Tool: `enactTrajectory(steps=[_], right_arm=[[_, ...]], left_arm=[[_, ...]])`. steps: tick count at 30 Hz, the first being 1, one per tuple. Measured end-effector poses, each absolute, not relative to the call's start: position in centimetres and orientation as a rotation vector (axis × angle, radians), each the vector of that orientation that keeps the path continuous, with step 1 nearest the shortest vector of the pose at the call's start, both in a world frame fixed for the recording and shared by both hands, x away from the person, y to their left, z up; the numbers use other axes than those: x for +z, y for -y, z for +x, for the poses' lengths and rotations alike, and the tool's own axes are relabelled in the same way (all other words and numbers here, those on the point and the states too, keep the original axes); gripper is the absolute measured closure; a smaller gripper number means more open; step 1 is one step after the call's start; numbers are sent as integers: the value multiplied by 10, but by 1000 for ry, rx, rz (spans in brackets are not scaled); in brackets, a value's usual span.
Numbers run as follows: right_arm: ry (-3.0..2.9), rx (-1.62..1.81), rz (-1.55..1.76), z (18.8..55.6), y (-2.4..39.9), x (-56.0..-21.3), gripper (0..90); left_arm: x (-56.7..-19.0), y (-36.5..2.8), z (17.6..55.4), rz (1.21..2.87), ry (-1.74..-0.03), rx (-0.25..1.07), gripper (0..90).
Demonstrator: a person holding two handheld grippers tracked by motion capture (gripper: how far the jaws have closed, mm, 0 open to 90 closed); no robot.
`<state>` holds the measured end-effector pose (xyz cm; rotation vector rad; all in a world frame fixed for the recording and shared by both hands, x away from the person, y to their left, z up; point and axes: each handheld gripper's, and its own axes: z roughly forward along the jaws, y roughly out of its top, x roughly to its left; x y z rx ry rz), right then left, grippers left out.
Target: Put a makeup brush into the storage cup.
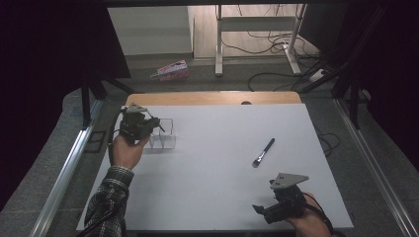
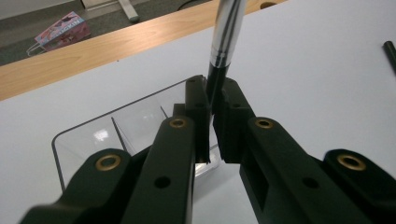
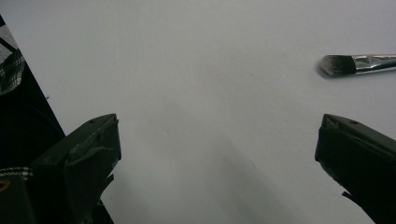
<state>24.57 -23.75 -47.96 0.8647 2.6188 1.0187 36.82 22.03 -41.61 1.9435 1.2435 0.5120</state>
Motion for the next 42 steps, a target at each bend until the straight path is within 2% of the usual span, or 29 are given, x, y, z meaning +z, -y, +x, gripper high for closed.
enactTrajectory(steps=[42], right_arm=[[-2664,979,833,245,234,-484,8]], left_arm=[[-455,-205,383,1975,-1285,484,852]])
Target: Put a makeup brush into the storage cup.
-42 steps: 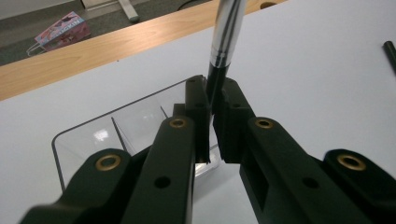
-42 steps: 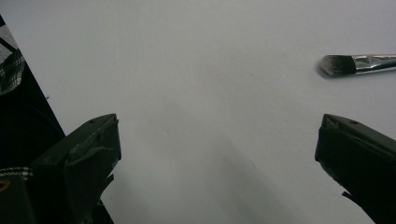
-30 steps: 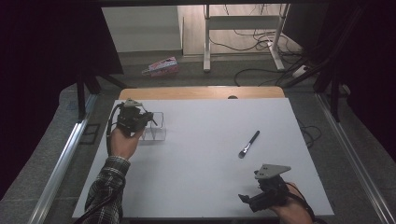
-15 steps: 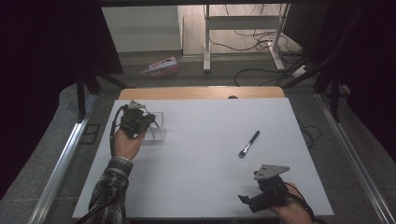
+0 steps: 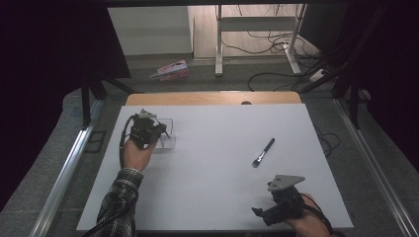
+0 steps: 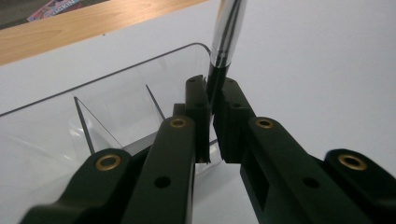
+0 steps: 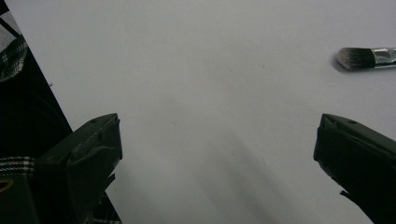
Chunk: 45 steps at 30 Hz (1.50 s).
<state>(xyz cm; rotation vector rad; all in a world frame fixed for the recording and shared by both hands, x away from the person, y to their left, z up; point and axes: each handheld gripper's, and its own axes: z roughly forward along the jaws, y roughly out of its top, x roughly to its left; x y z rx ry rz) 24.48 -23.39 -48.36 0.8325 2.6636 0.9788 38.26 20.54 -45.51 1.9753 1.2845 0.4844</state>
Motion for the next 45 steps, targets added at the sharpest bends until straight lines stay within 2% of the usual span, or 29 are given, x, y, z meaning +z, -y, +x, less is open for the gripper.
enactTrajectory(steps=[10,14,16,20,24,33,45], right_arm=[[-2666,977,835,245,234,-484,8],[-2666,977,836,245,234,-484,9],[-2665,976,836,245,234,-484,9],[-2665,977,837,245,234,-484,8],[-2664,978,837,245,234,-484,8],[-2659,986,838,245,235,-483,8],[-2657,985,837,246,235,-483,8]], left_arm=[[-458,-202,383,2000,-1270,497,830],[-450,-202,380,1983,-1252,535,502],[-447,-203,380,1960,-1245,538,391],[-442,-204,380,1948,-1242,551,199],[-441,-203,381,1943,-1240,535,104],[-439,-204,378,1950,-1210,484,41],[-436,-199,368,2018,-1164,488,25]])
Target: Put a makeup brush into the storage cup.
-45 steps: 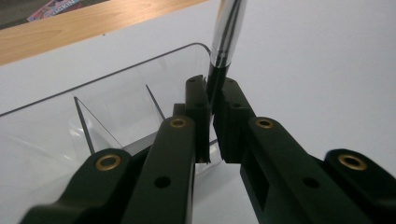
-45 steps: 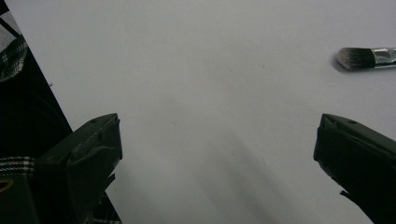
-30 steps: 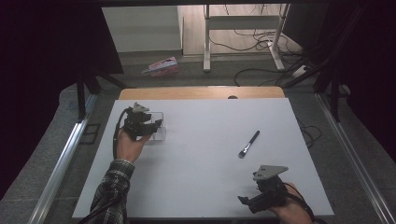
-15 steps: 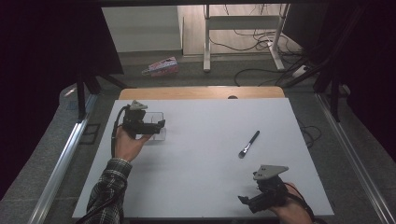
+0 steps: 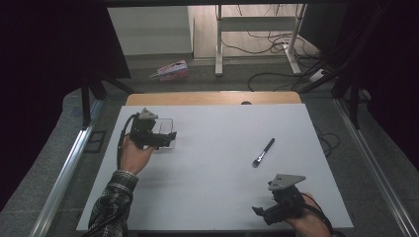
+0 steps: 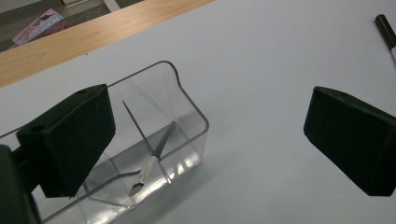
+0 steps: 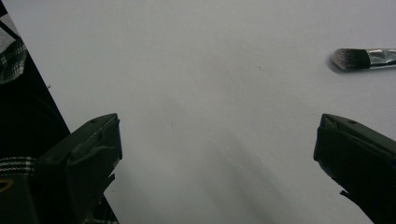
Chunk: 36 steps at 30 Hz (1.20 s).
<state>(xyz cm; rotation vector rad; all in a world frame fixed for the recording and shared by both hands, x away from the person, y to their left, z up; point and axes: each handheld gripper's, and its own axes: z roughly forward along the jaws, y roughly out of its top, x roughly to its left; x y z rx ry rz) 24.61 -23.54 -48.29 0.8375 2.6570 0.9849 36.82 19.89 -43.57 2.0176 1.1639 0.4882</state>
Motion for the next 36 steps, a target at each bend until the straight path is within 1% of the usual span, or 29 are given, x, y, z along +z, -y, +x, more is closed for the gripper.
enactTrajectory(steps=[11,18,36], right_arm=[[-2659,973,835,246,235,-483,8],[-2660,968,835,247,235,-484,8],[-2658,970,838,247,235,-484,8]], left_arm=[[-437,-202,355,2012,-1141,466,14],[-434,-200,347,2017,-1115,478,13],[-428,-181,329,2023,-1043,476,7]])
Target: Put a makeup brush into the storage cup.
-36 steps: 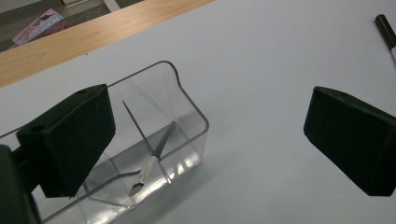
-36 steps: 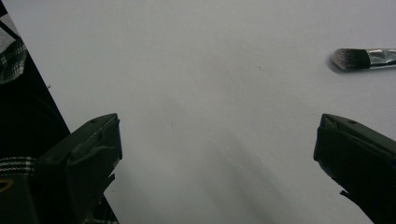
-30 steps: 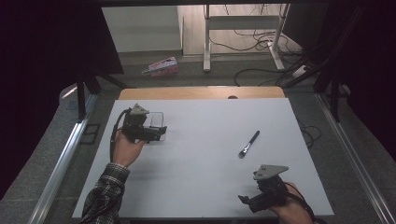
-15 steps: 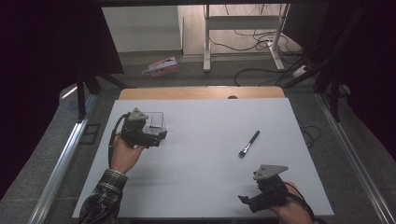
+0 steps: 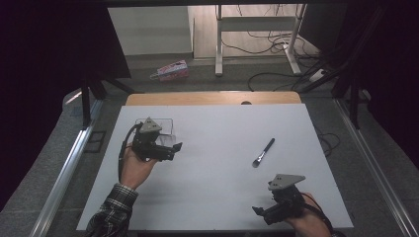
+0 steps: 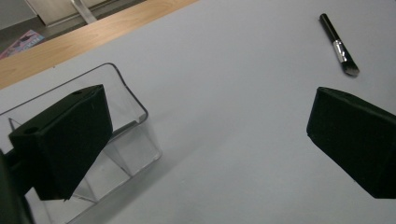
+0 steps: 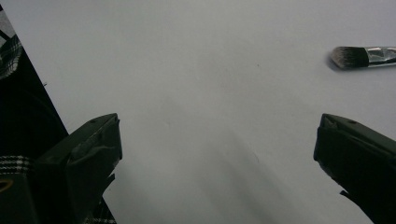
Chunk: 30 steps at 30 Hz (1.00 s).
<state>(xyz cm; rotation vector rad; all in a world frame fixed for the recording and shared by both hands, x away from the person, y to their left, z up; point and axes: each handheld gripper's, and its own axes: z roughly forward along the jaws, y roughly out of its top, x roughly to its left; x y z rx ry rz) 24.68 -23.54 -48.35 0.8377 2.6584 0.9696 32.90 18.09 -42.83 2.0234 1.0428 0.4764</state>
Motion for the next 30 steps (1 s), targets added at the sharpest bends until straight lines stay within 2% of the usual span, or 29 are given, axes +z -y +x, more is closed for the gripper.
enactTrajectory(steps=[30], right_arm=[[-2638,989,863,249,239,-483,0]], left_arm=[[-443,-172,295,2036,-1000,441,6]])
